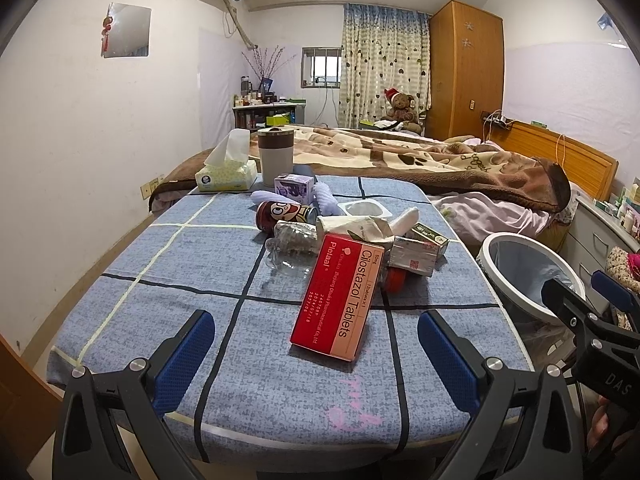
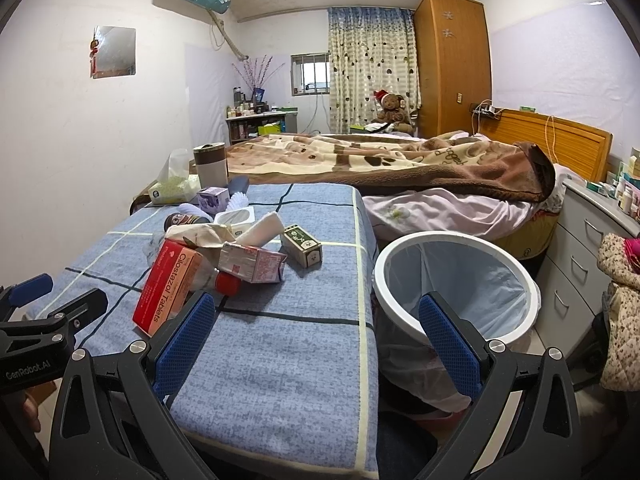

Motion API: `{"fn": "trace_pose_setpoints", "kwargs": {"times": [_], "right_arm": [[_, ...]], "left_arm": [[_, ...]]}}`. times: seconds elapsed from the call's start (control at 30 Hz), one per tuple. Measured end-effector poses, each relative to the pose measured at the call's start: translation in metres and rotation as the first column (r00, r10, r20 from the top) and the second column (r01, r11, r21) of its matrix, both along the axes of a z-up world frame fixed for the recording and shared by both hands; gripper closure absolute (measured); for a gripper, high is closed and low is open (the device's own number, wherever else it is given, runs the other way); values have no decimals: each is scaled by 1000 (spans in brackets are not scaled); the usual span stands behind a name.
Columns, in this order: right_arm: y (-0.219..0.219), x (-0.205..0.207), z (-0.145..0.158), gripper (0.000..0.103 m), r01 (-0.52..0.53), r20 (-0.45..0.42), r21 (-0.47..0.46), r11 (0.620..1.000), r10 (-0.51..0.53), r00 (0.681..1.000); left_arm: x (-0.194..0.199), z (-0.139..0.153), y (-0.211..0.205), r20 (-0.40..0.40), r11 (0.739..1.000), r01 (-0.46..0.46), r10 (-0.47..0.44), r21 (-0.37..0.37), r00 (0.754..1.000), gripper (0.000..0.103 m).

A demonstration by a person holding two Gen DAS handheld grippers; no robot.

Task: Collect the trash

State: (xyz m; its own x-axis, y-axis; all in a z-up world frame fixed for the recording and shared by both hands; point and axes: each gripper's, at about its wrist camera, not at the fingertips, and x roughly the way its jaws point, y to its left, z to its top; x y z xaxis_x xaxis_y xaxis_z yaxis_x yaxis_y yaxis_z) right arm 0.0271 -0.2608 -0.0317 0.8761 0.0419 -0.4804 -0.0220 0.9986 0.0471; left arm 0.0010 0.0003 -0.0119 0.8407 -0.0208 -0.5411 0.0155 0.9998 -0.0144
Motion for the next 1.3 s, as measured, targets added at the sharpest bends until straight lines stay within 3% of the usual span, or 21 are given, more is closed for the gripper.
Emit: {"fn": "trace_pose_setpoints", "kwargs": {"times": [0.53, 0.73, 0.93, 1.07, 1.2, 1.3], "right_arm": [[3, 21, -7, 0, -6, -20, -11, 1000, 5, 1000], [-3, 53, -9, 0, -14, -11, -16, 1000, 14, 1000], [-5, 98, -14, 0, -49, -49, -19, 999, 48, 998], [-2, 120, -21, 6, -72, -70, -34, 997, 70, 995], [-1, 147, -34, 25, -111, -153, -29, 993, 106, 983], [-1, 158, -41, 25, -141, -188, -27, 990, 133, 973]], "left_arm": [[29, -14, -3, -71, 999, 38, -37, 21, 997, 0], [54, -27, 0, -112, 995, 97, -100, -34, 989, 1], [82, -44, 1, -181, 991, 132, -132, -14, 975, 18], [92, -54, 1, -211, 989, 142, -145, -29, 967, 21], [104, -58, 3, -227, 988, 142, -151, -56, 962, 21], [110, -58, 4, -237, 989, 138, -148, -58, 960, 21]]}}
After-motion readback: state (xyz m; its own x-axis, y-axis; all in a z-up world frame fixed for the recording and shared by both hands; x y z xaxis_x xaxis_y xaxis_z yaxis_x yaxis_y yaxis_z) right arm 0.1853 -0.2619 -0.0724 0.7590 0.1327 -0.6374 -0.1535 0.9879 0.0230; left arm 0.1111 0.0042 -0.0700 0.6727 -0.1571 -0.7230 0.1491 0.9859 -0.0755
